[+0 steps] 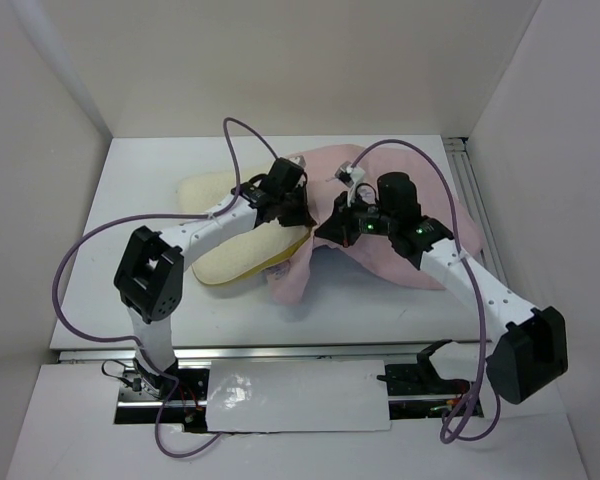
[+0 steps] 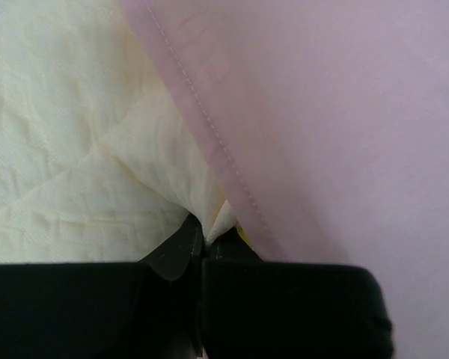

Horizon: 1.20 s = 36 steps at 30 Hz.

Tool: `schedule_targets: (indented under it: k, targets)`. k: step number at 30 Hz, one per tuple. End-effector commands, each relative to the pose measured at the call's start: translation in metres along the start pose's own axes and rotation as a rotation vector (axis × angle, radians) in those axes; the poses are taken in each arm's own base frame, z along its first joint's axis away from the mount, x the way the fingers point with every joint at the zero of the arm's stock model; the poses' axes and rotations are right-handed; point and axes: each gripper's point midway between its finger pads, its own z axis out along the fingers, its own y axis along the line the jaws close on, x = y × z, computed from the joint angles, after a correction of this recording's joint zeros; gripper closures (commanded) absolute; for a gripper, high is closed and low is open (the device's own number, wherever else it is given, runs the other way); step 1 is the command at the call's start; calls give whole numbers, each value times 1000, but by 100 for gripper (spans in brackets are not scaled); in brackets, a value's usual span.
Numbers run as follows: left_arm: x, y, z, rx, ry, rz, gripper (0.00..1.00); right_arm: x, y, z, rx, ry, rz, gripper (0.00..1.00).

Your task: Put the pillow into the pillowcase

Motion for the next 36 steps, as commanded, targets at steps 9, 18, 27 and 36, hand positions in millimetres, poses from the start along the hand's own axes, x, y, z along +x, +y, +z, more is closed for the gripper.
schedule_targets:
  k: [9, 18, 27, 36]
  targets:
    - [-73, -52, -26, 152, -232, -242, 100, -43, 109, 18, -575, -132, -200, 100]
    - [-84, -38, -25, 55, -276, -361, 100, -41, 158, 29, -819, -98, -296, 100]
    - [-35, -4, -43, -20, -204, -244, 96, -13, 100, 42, -437, 1, -199, 50]
    - [26, 57, -73, -269, -91, -165, 38, -17, 47, -8, 36, -8, -103, 20]
